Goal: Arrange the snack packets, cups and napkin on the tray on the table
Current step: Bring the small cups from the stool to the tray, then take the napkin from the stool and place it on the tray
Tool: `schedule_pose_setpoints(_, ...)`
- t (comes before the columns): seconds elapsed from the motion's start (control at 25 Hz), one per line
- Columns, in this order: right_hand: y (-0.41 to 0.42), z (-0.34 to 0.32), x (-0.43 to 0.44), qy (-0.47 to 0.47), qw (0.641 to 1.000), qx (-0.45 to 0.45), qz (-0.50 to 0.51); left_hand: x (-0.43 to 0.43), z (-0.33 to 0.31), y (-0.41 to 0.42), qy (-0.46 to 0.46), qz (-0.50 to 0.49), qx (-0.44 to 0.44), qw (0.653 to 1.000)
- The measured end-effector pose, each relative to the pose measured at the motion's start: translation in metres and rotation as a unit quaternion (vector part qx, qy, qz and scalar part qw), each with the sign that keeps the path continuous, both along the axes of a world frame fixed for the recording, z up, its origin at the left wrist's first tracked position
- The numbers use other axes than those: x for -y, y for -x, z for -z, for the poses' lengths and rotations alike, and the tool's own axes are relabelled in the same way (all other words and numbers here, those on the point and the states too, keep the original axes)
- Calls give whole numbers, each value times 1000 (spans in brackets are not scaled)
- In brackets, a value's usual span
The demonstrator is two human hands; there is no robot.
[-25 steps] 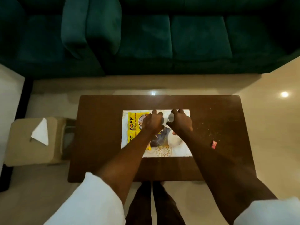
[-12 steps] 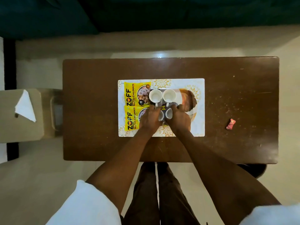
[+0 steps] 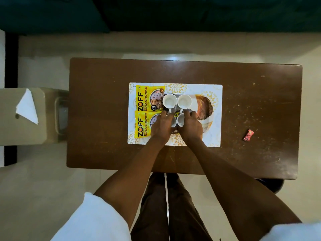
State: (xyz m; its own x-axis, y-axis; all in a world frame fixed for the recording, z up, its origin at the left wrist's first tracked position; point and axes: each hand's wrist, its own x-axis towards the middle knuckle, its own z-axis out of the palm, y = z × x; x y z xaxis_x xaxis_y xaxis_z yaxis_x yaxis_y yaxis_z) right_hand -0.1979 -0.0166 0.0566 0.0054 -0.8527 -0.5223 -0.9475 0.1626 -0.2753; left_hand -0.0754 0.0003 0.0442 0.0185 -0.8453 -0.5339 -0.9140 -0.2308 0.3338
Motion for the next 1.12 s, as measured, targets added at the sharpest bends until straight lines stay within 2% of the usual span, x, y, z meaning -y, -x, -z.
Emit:
schedule_pose_setpoints(0.28, 5, -48, -2, 14, 1000, 11, -4, -11, -48, -16, 18, -7, 10, 1000)
schedule_pose_setpoints(0.48, -2, -159, 31, 98, 994, 6, -55, 3, -163, -62, 78, -48, 32, 995)
schedule_pose_setpoints(0.64, -37, -276, 90, 216, 972, 31, -88, 26, -279, -120, 145, -88, 67, 983)
schedule_pose_setpoints(0.76, -77, -370, 129, 299, 947, 48, -111, 46, -380, -172, 231, -125, 78, 962)
schedule_pose_setpoints(0.92, -155, -499, 153, 394, 902, 71, -164, 37, -511, -263, 357, -194, 122, 906)
schedule_pose_setpoints(1.12, -284, -622, 143, 473, 842, 109, -233, -18, -623, -398, 426, -239, 172, 855)
